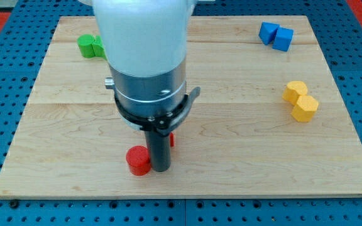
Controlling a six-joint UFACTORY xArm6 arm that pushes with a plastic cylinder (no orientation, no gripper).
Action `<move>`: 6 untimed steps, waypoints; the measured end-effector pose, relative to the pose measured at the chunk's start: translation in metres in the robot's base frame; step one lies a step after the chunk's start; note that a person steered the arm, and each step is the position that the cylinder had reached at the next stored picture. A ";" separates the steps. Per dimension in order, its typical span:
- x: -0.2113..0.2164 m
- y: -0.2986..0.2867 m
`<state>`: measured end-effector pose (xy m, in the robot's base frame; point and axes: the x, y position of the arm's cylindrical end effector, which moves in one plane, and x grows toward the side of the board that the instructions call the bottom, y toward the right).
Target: Push the red circle to the bottom left
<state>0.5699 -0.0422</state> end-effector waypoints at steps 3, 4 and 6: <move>-0.005 -0.039; -0.005 -0.055; -0.005 -0.089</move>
<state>0.5647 -0.1311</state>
